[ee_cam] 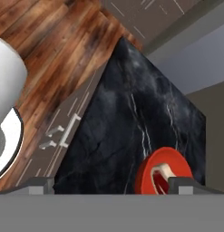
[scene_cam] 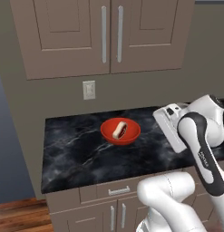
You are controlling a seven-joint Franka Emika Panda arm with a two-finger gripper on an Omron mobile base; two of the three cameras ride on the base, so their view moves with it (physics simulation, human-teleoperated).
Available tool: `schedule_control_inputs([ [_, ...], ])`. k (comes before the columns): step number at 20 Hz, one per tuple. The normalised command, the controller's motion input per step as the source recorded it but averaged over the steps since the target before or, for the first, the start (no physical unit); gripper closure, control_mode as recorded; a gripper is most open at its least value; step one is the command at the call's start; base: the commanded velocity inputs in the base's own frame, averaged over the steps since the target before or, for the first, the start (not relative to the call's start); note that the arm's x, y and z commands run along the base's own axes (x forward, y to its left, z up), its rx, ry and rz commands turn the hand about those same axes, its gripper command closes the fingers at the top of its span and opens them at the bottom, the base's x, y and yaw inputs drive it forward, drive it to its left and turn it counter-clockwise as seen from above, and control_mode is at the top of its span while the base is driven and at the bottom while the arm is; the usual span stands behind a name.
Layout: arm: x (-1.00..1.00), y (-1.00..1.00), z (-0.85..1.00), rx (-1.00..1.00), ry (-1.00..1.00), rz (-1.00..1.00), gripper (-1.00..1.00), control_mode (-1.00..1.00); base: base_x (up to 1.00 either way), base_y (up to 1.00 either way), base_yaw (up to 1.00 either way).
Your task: Place one of the steaks on the plate and the other in the bowl. Then place the bowl in the fridge.
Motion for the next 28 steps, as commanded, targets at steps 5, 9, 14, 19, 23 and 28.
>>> schedule_control_inputs([
  [5,0.39,0.00,-0.37,0.07,0.00,0.00,-1.00,-1.00,0.00,0.00,0.00],
  [9,0.40,0.00,-0.22,0.09,0.03,0.00,-1.00,-1.00,0.00,0.00,0.00],
  [14,0.44,0.00,-0.29,0.08,0.05,0.00,-1.00,-1.00,0.00,0.00,0.00],
  [19,0.42,0.00,-0.30,0.02,0.00,0.02,-1.00,-1.00,0.00,0.00,0.00],
  [23,0.41,0.00,-0.30,0.00,0.00,0.04,-1.00,-1.00,0.00,0.00,0.00],
  [28,0.43,0.00,-0.31,0.00,0.00,0.04,-1.00,-1.00,0.00,0.00,0.00],
])
